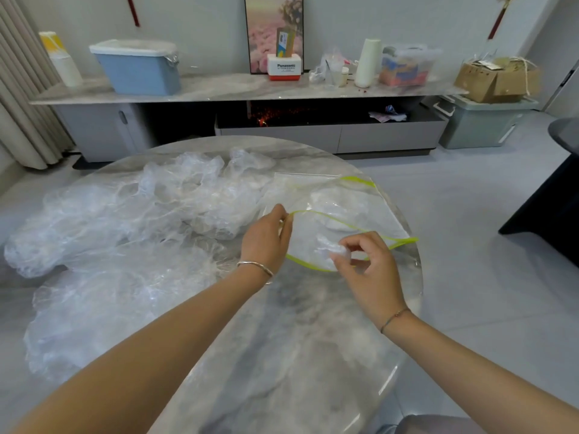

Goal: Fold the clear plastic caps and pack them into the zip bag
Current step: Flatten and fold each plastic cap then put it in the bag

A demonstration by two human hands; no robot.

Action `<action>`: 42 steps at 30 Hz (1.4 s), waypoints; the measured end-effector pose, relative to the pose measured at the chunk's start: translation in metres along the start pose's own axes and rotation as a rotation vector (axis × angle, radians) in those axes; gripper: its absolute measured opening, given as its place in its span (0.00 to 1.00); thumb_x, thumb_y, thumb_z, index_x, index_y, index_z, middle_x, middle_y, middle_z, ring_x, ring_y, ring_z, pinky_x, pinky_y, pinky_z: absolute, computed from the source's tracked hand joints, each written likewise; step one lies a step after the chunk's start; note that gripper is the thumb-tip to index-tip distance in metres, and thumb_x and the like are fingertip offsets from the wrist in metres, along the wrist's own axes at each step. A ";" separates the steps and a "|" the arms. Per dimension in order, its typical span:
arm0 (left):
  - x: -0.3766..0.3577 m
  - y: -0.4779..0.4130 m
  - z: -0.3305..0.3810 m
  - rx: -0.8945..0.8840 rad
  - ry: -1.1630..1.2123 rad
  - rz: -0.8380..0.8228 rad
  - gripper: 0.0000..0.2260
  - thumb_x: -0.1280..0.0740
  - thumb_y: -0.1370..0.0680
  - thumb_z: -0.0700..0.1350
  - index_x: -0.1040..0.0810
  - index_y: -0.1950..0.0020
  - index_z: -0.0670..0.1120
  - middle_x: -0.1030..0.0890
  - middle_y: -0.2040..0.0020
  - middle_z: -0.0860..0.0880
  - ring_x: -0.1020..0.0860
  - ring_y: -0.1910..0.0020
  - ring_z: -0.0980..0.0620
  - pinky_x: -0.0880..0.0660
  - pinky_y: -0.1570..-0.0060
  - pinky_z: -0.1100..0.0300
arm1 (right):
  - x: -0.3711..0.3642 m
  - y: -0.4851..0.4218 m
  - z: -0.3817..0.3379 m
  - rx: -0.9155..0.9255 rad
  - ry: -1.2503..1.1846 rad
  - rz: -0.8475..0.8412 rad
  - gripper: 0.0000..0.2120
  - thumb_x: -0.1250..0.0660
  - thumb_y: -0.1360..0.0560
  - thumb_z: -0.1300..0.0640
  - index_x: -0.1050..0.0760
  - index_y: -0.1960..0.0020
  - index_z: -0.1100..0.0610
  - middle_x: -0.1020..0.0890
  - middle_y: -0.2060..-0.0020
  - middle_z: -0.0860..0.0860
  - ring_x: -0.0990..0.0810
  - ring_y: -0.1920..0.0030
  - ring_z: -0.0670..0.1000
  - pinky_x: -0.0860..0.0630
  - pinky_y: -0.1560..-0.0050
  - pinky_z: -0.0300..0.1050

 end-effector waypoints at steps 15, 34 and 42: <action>-0.006 0.017 0.021 0.087 0.113 -0.167 0.10 0.44 0.18 0.48 0.37 0.57 0.45 0.24 0.64 0.40 0.32 0.69 0.47 0.33 0.65 0.52 | -0.032 0.011 0.078 0.080 0.853 -0.599 0.19 0.44 0.19 0.48 0.30 0.31 0.53 0.29 0.31 0.49 0.33 0.31 0.50 0.40 0.33 0.42; -0.009 0.009 0.020 0.104 0.232 -0.171 0.12 0.42 0.19 0.50 0.36 0.62 0.52 0.23 0.60 0.51 0.21 0.53 0.45 0.27 0.53 0.49 | -0.045 -0.023 0.105 -0.263 0.997 -0.666 0.28 0.59 0.20 0.39 0.62 0.23 0.47 0.59 0.23 0.48 0.62 0.24 0.54 0.62 0.26 0.52; -0.002 0.028 -0.008 0.071 -0.039 -0.407 0.12 0.35 0.23 0.52 0.26 0.42 0.49 0.23 0.40 0.50 0.24 0.45 0.49 0.30 0.43 0.55 | -0.047 0.033 0.044 -0.057 0.769 -0.922 0.25 0.55 0.18 0.44 0.51 0.23 0.48 0.54 0.23 0.47 0.56 0.24 0.48 0.59 0.26 0.44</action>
Point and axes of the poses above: each hand's wrist, its own y-axis away from the middle knuckle, its own x-axis out of the back of the hand, z = x × y, the point moved 5 cm from there along -y, towards the middle knuckle
